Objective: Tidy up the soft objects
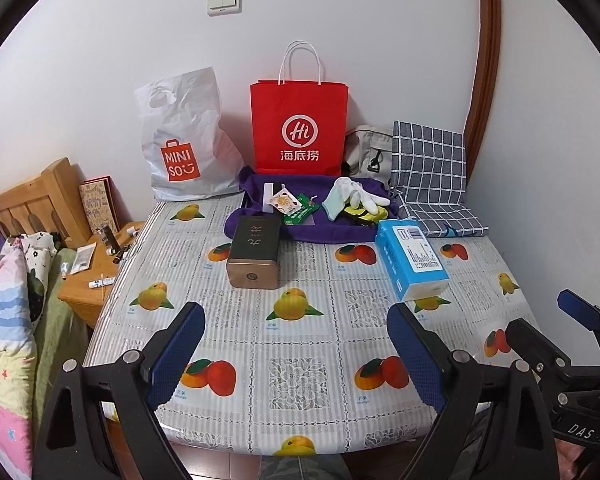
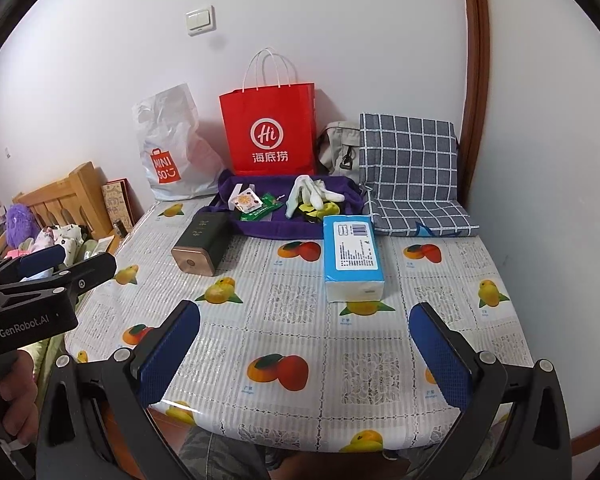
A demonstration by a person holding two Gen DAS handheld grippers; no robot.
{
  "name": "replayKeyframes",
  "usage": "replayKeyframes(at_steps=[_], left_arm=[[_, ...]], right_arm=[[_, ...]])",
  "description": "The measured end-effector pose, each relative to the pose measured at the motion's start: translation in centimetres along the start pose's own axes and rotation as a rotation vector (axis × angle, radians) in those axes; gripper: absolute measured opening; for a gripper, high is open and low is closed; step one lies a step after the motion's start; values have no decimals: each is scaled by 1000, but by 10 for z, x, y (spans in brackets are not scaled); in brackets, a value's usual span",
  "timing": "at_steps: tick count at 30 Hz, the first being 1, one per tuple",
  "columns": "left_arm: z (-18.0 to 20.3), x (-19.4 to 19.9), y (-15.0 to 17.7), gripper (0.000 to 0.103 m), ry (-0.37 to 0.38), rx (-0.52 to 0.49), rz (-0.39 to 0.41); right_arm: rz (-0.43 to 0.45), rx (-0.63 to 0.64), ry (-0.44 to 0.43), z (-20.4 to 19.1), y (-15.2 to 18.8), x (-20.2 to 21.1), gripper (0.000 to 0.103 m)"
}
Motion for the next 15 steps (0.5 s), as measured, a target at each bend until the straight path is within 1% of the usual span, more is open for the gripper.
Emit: replayKeyframes(at_steps=[15], left_arm=[[4,1,0,92,-4,3,-2]], right_arm=[[0,1,-1,0,0,0,103]])
Point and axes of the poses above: each gripper's, at about its wrist camera, not at the fingertips, and x roughly against the way its jaws point, z to its right, y to its underside, the point moved 9 cm from there along -x, roughly the way its jaws point, and after that the axes turned 10 degrees about -x, right-handed, at the moved point
